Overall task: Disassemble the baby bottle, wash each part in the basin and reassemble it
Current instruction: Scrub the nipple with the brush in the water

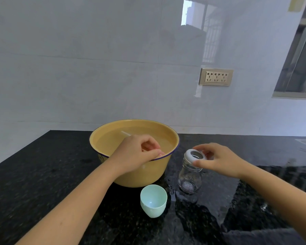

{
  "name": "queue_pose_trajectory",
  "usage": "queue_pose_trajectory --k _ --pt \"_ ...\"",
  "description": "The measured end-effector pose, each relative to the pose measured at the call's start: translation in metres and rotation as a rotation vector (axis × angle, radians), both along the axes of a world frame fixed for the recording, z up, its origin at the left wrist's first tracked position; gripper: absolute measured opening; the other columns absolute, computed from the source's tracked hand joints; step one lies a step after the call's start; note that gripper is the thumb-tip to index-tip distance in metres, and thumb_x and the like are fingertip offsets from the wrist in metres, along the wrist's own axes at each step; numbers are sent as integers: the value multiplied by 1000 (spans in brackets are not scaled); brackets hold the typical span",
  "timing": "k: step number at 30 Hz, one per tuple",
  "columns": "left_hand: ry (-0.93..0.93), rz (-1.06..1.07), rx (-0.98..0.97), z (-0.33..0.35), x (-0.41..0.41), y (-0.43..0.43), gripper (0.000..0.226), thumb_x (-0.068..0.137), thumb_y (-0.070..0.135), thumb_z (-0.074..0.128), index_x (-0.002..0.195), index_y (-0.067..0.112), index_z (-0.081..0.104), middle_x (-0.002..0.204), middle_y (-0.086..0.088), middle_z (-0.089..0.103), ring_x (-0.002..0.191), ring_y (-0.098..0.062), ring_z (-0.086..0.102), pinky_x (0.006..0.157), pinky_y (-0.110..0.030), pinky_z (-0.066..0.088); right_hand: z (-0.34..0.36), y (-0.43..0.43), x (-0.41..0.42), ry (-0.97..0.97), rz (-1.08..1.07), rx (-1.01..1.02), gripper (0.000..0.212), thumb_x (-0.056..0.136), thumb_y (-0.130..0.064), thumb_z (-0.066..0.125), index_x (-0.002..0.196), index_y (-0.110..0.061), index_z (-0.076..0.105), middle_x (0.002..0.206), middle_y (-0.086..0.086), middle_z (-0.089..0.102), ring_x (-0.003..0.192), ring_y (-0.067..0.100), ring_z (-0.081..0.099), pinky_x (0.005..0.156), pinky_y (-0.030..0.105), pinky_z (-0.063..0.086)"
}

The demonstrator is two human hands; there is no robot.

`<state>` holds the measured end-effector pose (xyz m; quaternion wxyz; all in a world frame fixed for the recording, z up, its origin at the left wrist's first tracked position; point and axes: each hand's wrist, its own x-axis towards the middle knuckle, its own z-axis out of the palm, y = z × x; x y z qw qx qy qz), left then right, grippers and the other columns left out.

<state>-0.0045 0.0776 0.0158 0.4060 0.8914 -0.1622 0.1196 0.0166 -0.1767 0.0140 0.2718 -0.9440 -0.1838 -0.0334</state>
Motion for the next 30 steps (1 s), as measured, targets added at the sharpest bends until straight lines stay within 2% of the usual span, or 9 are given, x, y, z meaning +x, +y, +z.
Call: queue_pose_trajectory --k 5,11,13,15,18,20,26,28,30 --pt "-26 16 19 2 3 5 7 84 25 65 89 24 70 89 13 70 83 4 61 70 -5 44 -2 2 1 5 3 -39 27 80 -37 69 106 -33 63 90 -12 64 85 5 60 76 19 46" --pt "-28 53 28 6 6 18 7 85 27 63 90 26 69 90 15 68 87 1 60 75 -15 47 6 1 12 52 7 -179 58 79 -47 67 133 -34 49 107 -8 51 103 8 53 92 26 42" --pt "-23 70 33 8 10 24 7 86 28 63 89 27 69 90 14 68 87 0 61 78 -20 49 11 6 14 21 16 -137 52 82 -44 66 131 -34 52 112 -7 54 107 8 53 91 25 40" --pt "-19 91 49 9 13 31 6 86 29 63 89 28 68 91 13 68 88 -2 60 77 -22 49 16 17 16 -44 18 -32 37 84 -39 64 120 -32 61 107 -8 60 100 6 56 86 23 42" --pt "-8 121 72 12 18 40 6 86 30 63 89 28 68 92 15 66 90 -1 59 73 -17 45 21 38 22 -145 23 113 20 84 -34 63 102 -28 68 91 -9 68 87 5 61 78 22 46" --pt "11 140 95 14 22 46 7 86 31 63 89 28 68 92 15 66 90 -1 58 72 -14 42 23 57 29 -164 38 130 18 85 -32 62 101 -25 67 90 -5 68 87 9 61 79 24 46" --pt "66 199 168 14 34 68 5 84 33 65 87 30 66 91 17 63 91 -3 58 73 -18 42 19 113 62 -89 138 -221 35 92 -38 48 124 -27 59 119 0 63 111 17 55 92 28 41" --pt "76 217 199 14 37 74 7 84 32 65 90 29 67 95 14 65 93 -6 59 77 -20 41 16 124 70 -47 139 -322 44 90 -51 47 130 -32 52 117 -3 64 112 16 56 96 30 43" --pt "77 236 226 15 39 80 10 84 31 65 92 26 68 97 11 66 94 -7 59 79 -21 41 14 132 77 -45 132 -406 48 87 -53 51 132 -36 48 113 -6 65 108 15 57 95 33 45"
